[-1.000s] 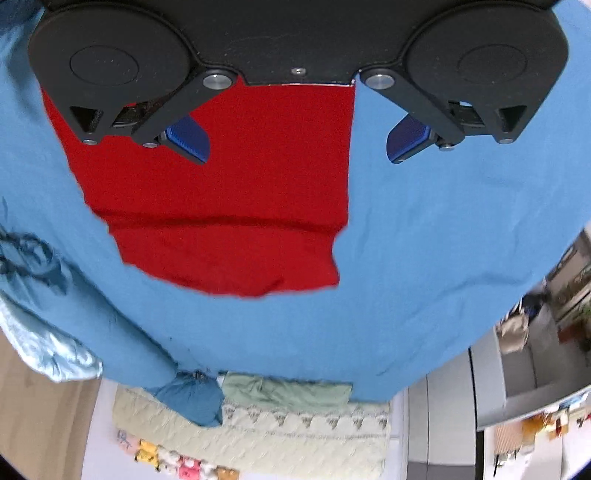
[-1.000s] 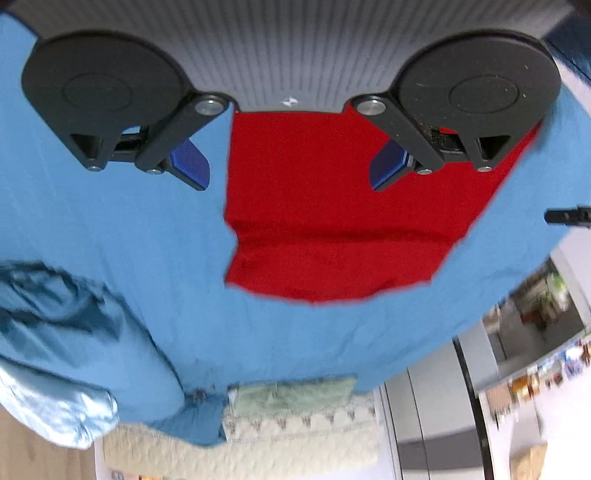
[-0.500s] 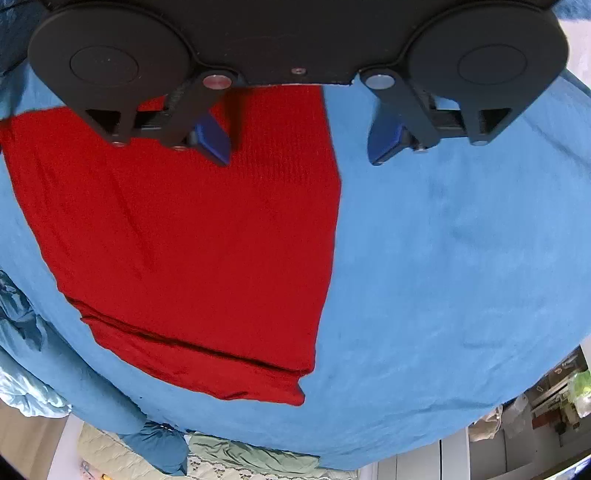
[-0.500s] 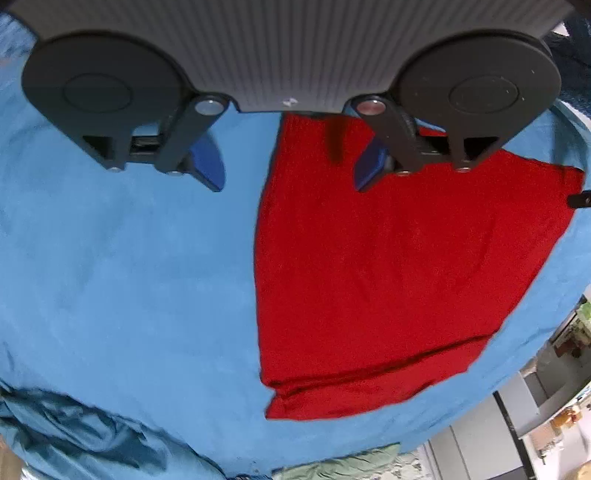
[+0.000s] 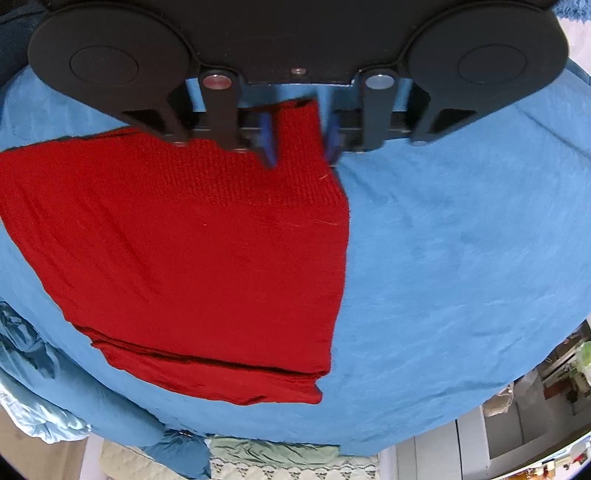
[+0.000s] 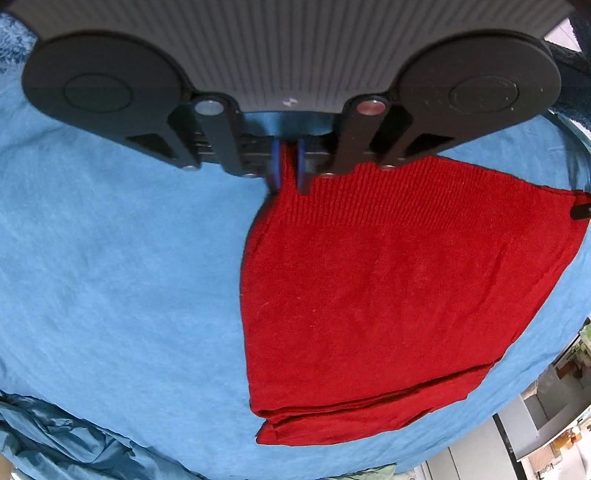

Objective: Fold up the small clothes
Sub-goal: 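Grasp the sweater hem with both tools and lift it toward the collar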

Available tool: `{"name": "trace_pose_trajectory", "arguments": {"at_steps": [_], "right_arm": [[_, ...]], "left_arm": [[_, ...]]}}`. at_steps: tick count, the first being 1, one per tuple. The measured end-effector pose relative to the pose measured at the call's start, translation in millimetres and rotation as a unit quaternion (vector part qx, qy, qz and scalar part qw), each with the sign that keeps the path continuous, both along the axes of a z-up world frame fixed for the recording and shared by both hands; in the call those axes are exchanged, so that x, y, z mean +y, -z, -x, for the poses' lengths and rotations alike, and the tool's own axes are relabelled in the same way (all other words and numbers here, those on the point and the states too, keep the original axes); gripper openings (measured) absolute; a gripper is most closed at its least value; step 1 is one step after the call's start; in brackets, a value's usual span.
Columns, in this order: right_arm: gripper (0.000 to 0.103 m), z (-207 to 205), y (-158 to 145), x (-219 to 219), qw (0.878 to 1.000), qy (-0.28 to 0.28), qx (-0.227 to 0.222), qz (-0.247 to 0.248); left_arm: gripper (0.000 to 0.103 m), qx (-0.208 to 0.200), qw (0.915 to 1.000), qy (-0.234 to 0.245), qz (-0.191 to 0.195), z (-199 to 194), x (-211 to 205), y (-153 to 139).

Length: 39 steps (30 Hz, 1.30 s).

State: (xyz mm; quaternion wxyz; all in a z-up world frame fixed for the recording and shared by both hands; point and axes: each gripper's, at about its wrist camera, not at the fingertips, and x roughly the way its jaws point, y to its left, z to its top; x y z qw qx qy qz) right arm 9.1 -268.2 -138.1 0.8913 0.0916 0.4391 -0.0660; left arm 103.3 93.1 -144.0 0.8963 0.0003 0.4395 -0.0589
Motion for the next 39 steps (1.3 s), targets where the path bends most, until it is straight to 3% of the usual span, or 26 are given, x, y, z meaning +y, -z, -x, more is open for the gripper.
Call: {"name": "trace_pose_trajectory", "arguments": {"at_steps": [6,13,17,23,26,30,34,39], "right_arm": [[0.020,5,-20,-16,0.998,0.014,-0.029,-0.050],[0.020,-6,-86,-49,0.986,0.022,-0.113,-0.120],[0.020,-54,-131,-68,0.978,0.015,-0.157,-0.137],[0.020,-177,-187,-94,0.972,-0.002,-0.208,-0.109],[0.020,-255,-190,-111,0.973,0.008,-0.207,-0.098],[0.020,-347,-153,-133,0.977,0.039,-0.186,-0.096],[0.020,-402,-92,-142,0.983,0.058,-0.147,-0.089],[0.020,-439,-52,-148,0.984,0.061,-0.147,-0.084]], "left_arm": [[0.006,-0.009,0.9999,-0.004,0.013,5,-1,-21],[0.006,-0.057,0.9962,-0.027,0.060,-23,-1,-89],[0.006,-0.094,0.9899,-0.035,0.100,-77,2,-128],[0.006,-0.145,0.9850,-0.040,0.085,-204,-10,-166],[0.006,-0.146,0.9845,-0.052,0.082,-280,-18,-155],[0.006,-0.131,0.9852,-0.070,0.086,-354,-28,-110],[0.006,-0.099,0.9886,-0.078,0.082,-398,-31,-52],[0.006,-0.086,0.9904,-0.081,0.071,-438,-31,-19]]}}
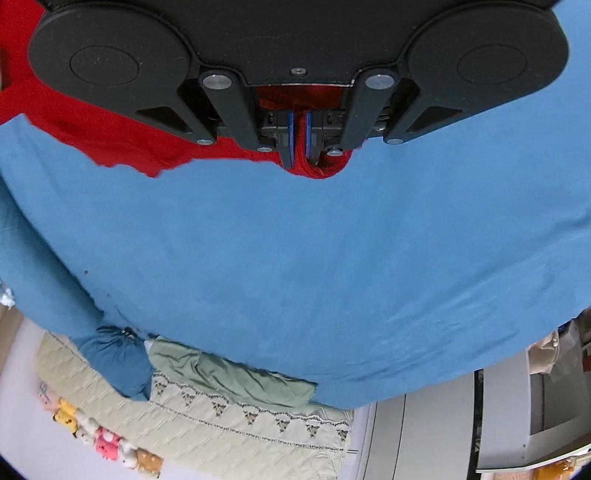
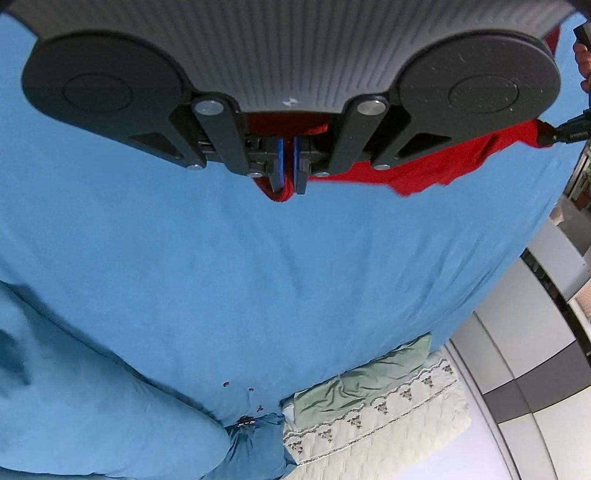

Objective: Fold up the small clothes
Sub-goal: 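Grasp the sweater hem with both tools and lift it toward the collar, then lay the hem over the collar and open both tools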

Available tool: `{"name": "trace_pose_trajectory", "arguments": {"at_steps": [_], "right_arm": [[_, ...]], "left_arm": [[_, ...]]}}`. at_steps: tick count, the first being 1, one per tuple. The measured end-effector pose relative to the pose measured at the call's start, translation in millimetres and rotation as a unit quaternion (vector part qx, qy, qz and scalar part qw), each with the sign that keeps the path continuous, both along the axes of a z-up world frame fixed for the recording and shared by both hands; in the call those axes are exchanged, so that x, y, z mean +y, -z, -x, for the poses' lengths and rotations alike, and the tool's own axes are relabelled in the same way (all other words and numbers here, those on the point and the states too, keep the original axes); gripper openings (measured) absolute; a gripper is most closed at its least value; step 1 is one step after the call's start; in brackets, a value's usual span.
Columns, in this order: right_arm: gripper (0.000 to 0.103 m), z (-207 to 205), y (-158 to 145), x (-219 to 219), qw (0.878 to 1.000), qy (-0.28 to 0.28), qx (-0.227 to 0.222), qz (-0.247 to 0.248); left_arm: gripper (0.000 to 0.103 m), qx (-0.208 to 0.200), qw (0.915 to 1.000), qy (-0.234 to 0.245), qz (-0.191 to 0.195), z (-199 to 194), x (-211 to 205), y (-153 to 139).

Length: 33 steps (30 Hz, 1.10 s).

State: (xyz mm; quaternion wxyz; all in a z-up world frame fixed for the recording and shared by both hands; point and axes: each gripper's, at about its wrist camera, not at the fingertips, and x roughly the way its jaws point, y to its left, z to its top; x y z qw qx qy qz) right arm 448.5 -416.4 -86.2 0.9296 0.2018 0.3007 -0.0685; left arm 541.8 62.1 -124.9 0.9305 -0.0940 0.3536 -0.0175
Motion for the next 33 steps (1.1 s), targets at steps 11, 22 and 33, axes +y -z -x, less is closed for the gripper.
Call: {"name": "trace_pose_trajectory", "arguments": {"at_steps": [11,22,33], "right_arm": [[0.094,29,-8,20,0.997,-0.037,-0.065,0.035],[0.097,71,63,33,0.998,-0.040,0.035,0.018],[0.101,141,-16,9,0.999,-0.034,-0.009,0.029]], "left_arm": [[0.077,-0.081,0.9943,0.042,-0.056,54,-13,-31],[0.089,0.015,0.9939,0.088,-0.065,109,-10,38],[0.103,-0.029,0.9878,0.101,-0.114,160,-25,-47]]}}
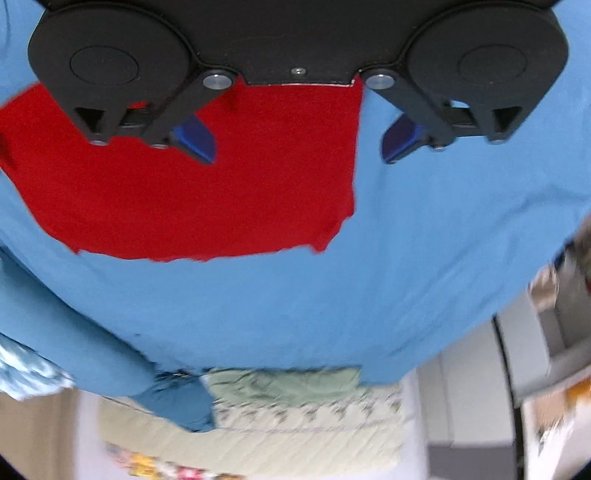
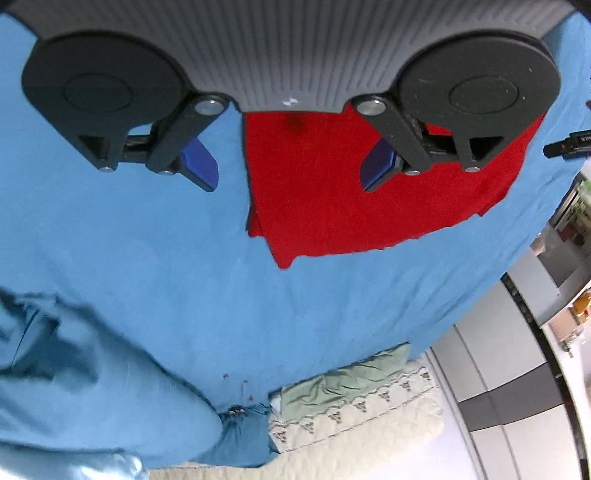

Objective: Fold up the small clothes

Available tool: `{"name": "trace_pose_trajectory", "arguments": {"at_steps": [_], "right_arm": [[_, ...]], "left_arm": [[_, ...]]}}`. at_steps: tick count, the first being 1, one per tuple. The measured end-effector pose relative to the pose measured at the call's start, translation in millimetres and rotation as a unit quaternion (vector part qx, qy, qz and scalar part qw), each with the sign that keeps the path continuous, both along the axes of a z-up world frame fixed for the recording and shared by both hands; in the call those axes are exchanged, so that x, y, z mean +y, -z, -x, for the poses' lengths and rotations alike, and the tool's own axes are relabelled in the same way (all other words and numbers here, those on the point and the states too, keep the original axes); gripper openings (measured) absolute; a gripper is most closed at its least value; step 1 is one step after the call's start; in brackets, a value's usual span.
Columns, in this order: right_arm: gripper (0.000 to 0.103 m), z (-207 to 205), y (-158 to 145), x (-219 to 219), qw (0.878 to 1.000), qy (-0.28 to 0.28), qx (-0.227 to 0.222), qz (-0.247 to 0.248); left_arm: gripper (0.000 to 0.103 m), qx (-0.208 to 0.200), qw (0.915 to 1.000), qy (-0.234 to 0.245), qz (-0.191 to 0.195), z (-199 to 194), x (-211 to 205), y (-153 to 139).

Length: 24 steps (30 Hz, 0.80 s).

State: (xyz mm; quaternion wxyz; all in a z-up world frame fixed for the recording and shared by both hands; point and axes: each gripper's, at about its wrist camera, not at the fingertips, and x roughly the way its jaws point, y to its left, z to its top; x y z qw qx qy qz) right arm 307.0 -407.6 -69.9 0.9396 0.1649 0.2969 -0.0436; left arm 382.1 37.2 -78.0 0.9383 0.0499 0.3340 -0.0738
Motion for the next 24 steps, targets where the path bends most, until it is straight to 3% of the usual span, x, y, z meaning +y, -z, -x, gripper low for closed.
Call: {"name": "trace_pose_trajectory", "arguments": {"at_steps": [5,9,15,19,21,24], "right_arm": [[0.102,14,-14,-1,0.998,-0.015,0.057,0.009],[0.100,21,7,2,0.997,-0.014,0.081,0.011],[0.097,0,43,19,0.995,-0.021,0.096,0.021],[0.082,-17,66,34,0.993,-0.020,0.112,0.041],[0.081,-15,73,43,0.993,-0.022,0.099,0.064],[0.066,-7,78,55,0.991,-0.049,0.077,0.095]], "left_arm": [[0.103,0.004,0.9986,0.047,0.025,19,-49,-10],[0.103,0.034,0.9966,0.069,0.029,16,-90,11],[0.103,0.054,0.9956,0.059,0.049,-7,-127,36],[0.103,0.064,0.9955,0.059,0.038,-19,-135,52],[0.103,0.069,0.9953,0.061,0.031,-18,-136,59],[0.103,0.074,0.9945,0.072,0.019,-21,-141,70]]}}
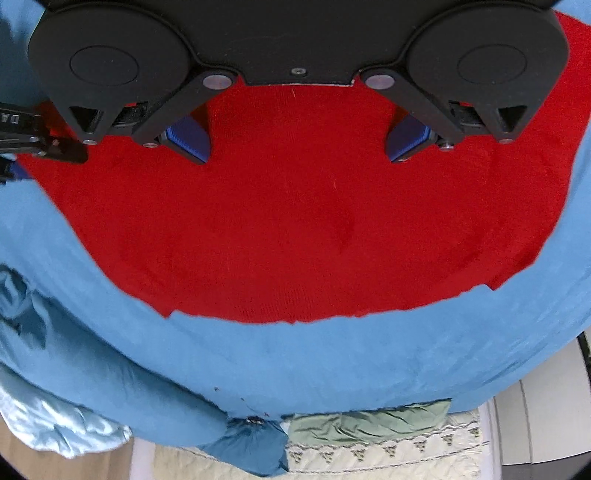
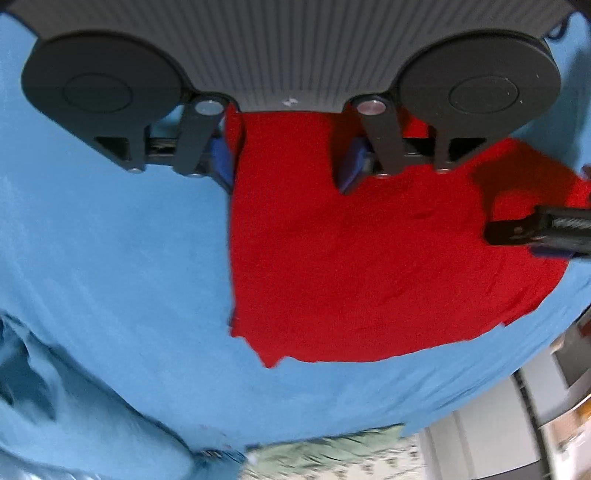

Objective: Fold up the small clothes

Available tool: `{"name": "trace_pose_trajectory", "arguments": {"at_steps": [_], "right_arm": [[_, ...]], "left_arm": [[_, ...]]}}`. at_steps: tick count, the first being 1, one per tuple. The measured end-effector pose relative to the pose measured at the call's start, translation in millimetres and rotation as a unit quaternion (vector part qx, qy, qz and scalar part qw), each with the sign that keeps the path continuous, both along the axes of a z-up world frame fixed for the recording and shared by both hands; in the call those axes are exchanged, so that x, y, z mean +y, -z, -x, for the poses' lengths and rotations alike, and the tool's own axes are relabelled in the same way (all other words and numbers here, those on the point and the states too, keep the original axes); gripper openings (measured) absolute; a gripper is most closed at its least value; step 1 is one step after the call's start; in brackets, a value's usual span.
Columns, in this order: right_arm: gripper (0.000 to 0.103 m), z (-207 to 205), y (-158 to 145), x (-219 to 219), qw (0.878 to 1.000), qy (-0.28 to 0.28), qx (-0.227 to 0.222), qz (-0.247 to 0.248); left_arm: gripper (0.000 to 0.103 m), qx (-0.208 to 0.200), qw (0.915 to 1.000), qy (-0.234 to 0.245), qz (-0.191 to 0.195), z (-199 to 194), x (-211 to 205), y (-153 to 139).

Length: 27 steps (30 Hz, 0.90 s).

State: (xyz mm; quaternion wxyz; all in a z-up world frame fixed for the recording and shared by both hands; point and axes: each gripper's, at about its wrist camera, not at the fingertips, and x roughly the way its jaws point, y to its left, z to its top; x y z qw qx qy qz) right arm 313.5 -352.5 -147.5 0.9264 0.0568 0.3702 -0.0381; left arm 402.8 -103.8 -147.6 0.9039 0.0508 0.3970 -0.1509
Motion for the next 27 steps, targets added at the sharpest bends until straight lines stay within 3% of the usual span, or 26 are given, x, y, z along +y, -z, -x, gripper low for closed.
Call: {"name": "trace_pose_trajectory", "arguments": {"at_steps": [5,7,12,14,17,19,22,27], "right_arm": [[0.052,12,1,6,0.999,-0.021,-0.022,0.020],[0.052,11,1,6,0.999,-0.023,-0.022,0.014],[0.050,0,4,-31,0.992,0.027,-0.007,-0.123],[0.030,0,2,-33,0.991,0.030,-0.008,-0.130],[0.026,0,-8,-32,0.989,0.038,-0.003,-0.142],[0.025,-1,-22,-30,0.986,0.051,-0.009,-0.161],[0.025,-7,-59,-19,0.981,0.042,-0.041,-0.184],[0.025,-35,-125,45,0.977,-0.034,-0.096,-0.189]], "left_arm": [[0.103,-0.010,0.9999,0.005,-0.012,3,-3,6],[0.103,-0.010,0.9999,0.006,-0.013,2,-4,7],[0.103,-0.004,0.9999,0.004,-0.009,0,-4,8],[0.103,0.001,1.0000,0.003,-0.009,-3,-5,10],[0.103,0.015,0.9997,0.006,-0.019,-9,-9,10],[0.103,0.029,0.9993,0.015,-0.018,-16,-9,6],[0.102,0.042,0.9988,0.022,0.013,-21,6,-5],[0.102,0.003,0.9998,0.010,0.019,-6,59,-37]]}}
